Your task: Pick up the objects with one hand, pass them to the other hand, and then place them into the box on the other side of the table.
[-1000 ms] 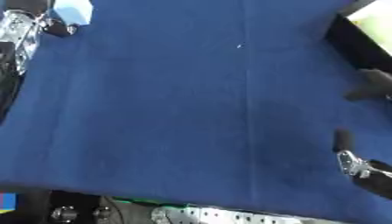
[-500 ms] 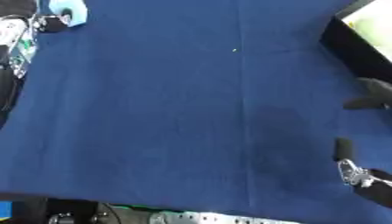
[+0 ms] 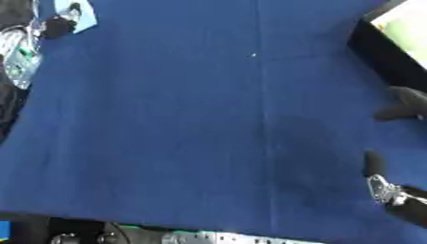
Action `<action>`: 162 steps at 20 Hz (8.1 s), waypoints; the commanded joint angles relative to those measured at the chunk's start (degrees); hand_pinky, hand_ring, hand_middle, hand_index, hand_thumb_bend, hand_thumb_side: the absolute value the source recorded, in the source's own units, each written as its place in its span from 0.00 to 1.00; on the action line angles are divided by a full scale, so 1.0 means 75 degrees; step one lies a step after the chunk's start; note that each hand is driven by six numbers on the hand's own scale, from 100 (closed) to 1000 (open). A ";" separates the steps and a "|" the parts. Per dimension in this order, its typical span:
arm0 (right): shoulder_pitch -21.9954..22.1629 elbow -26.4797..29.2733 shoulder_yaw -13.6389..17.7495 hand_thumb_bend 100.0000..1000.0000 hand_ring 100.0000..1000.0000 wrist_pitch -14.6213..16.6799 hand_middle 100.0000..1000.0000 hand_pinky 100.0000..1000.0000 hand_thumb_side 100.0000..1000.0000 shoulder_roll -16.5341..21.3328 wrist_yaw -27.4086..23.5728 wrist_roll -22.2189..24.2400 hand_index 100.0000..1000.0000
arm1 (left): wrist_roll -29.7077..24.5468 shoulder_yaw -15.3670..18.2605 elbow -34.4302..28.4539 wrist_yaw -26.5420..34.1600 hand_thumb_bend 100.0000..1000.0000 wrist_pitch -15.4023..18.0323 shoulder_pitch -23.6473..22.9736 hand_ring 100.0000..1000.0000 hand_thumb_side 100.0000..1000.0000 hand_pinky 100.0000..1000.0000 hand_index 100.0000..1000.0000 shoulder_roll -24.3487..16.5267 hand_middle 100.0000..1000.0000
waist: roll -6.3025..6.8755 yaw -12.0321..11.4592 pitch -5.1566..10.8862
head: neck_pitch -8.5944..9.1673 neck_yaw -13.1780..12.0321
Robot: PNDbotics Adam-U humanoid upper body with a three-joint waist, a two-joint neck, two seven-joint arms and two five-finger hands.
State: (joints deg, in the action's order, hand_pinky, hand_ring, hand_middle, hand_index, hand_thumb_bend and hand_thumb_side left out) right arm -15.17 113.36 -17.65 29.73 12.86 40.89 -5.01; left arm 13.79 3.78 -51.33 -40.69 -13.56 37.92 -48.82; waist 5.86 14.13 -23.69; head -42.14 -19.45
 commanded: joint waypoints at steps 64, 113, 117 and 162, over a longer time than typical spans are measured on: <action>-0.0507 0.0164 -0.0486 0.15 0.87 0.1094 0.80 0.85 0.00 0.1820 -0.0519 0.0547 1.00 | -0.3958 -0.2413 -0.7455 0.4634 0.00 0.1550 -0.1834 0.28 0.19 0.66 0.41 0.1065 0.28 | -0.0218 -0.1550 0.2302 | -0.0264 0.2144; -0.1605 0.0164 -0.1546 0.37 0.84 0.1907 0.84 0.83 0.00 0.1908 0.0145 -0.1046 1.00 | -0.6203 -0.4300 -0.8435 0.7111 0.00 0.0943 -0.0168 0.28 0.20 0.67 0.40 0.2174 0.27 | -0.0150 -0.1665 0.2253 | -0.0264 0.2639; -0.1622 0.0164 -0.1538 0.34 0.83 0.1784 0.83 0.82 0.00 0.1891 0.0197 -0.1093 1.00 | -0.6331 -0.4406 -0.8435 0.7110 0.00 0.0911 -0.0155 0.28 0.19 0.67 0.40 0.2205 0.27 | -0.0139 -0.1638 0.2250 | -0.0264 0.2664; -0.1501 0.0164 -0.1512 0.00 0.67 0.1666 0.55 0.74 0.00 0.1890 -0.0185 -0.1969 0.30 | -0.6136 -0.4204 -0.8435 0.7095 0.00 0.0923 -0.0153 0.43 0.73 0.77 0.63 0.2360 0.45 | -0.0183 -0.1638 0.2232 | -0.0264 0.2892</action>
State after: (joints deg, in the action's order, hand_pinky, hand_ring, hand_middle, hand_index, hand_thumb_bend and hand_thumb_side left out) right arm -25.72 113.40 -30.39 42.38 26.50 39.73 -19.19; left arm -32.50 -28.36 -113.90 12.14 -6.64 36.29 -30.71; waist 4.82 1.94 -7.52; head -44.24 2.12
